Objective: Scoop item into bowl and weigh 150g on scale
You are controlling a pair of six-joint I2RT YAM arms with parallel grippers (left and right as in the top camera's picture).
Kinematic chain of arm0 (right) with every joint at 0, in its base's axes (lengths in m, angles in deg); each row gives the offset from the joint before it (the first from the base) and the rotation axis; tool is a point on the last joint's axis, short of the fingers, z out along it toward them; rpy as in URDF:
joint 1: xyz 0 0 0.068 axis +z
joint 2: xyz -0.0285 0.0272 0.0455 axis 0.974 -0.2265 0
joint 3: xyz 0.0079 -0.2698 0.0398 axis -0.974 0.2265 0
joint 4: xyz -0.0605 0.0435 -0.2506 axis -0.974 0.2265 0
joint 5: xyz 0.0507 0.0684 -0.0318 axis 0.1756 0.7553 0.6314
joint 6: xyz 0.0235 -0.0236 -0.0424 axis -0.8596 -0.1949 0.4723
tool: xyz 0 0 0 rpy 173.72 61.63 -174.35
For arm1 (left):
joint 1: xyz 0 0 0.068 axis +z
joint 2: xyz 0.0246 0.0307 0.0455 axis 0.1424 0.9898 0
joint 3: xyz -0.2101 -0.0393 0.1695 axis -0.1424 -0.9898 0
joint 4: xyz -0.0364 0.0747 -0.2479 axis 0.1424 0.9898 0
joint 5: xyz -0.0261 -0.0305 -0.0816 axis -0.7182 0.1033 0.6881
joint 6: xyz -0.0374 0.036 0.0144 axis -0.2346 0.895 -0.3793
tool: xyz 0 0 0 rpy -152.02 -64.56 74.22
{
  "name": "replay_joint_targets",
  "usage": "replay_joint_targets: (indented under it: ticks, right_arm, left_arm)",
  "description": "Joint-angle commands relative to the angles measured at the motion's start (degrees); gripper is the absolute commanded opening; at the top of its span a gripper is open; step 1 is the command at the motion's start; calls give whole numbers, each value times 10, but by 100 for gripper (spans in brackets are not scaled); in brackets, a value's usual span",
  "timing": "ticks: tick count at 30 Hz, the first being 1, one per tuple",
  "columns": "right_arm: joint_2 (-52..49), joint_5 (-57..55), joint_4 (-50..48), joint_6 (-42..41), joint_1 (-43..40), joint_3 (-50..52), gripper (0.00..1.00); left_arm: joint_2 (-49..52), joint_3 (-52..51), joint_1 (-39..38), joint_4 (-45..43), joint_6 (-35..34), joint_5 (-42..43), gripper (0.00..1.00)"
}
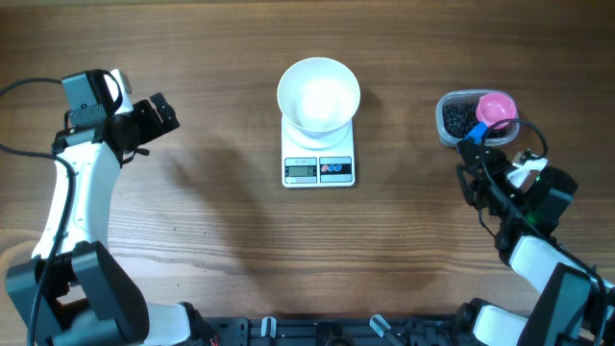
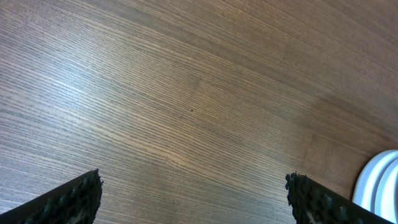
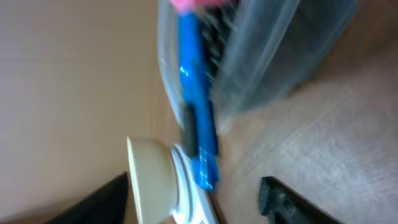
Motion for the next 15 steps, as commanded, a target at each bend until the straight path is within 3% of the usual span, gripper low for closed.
replay_joint_targets:
  ticks: [1, 10, 15]
  right_arm:
    - [-3, -14, -8, -18, 1, -3, 63]
    - [-3, -47, 5, 0, 2, -3, 53]
    - [-3, -68, 5, -25, 2, -3, 53]
  left_arm:
    - [-13, 1, 1, -2, 13, -3, 100]
    - [-13, 1, 1, -2, 13, -3, 100]
    - [-13, 1, 1, -2, 13, -3, 100]
